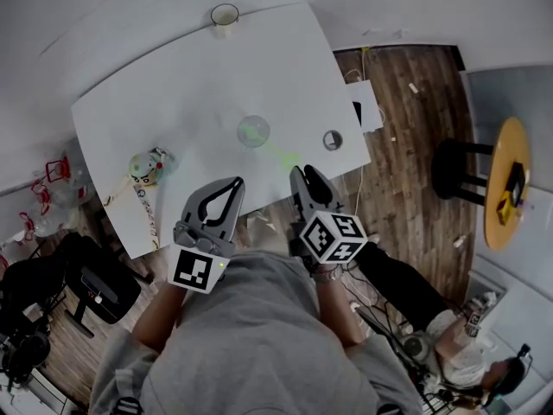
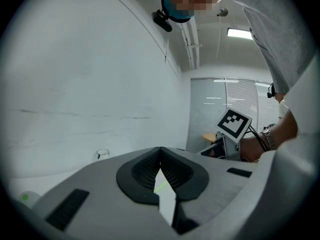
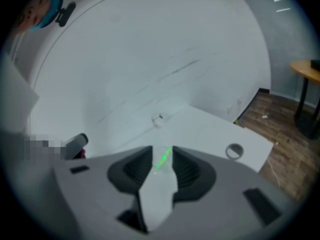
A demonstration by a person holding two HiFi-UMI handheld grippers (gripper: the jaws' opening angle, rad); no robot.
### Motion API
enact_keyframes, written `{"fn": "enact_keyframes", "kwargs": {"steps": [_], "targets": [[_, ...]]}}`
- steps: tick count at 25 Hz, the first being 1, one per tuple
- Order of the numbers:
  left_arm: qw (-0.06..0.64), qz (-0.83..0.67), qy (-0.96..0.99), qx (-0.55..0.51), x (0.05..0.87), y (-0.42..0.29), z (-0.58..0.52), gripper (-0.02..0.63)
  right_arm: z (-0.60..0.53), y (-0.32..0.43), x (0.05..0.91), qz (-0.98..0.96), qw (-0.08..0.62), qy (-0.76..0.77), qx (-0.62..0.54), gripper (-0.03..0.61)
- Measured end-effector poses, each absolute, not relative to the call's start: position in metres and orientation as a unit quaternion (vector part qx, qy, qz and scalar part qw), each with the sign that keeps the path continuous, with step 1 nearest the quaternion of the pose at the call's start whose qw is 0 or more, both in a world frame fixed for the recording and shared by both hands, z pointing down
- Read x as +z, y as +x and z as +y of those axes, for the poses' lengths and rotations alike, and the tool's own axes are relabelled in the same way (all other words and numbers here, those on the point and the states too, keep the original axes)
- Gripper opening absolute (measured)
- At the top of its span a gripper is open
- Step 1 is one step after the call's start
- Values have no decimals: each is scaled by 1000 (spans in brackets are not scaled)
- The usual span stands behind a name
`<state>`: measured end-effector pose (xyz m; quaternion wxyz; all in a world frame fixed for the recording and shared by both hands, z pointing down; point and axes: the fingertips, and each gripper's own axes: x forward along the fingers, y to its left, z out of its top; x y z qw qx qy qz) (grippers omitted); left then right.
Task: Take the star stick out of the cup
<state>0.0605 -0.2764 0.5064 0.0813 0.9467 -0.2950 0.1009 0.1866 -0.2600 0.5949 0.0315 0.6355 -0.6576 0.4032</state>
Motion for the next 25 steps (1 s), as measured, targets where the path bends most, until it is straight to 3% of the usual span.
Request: {"fn": "enact_keyframes", "kwargs": {"steps": [14, 17, 20, 25], "targets": [[60, -298, 946, 112, 515, 44, -297, 32, -275, 181, 629, -616, 38, 641, 457, 140], [64, -299, 945, 115, 517, 43, -301, 32, -279, 182, 632, -612, 45, 643, 458, 122], [65, -301, 944, 115, 517, 42, -304, 32, -282, 183, 633, -609, 51, 647, 457, 62], [57, -302, 944, 117, 519, 42, -305, 32, -284, 181, 633, -616, 54, 640, 455, 48]]}}
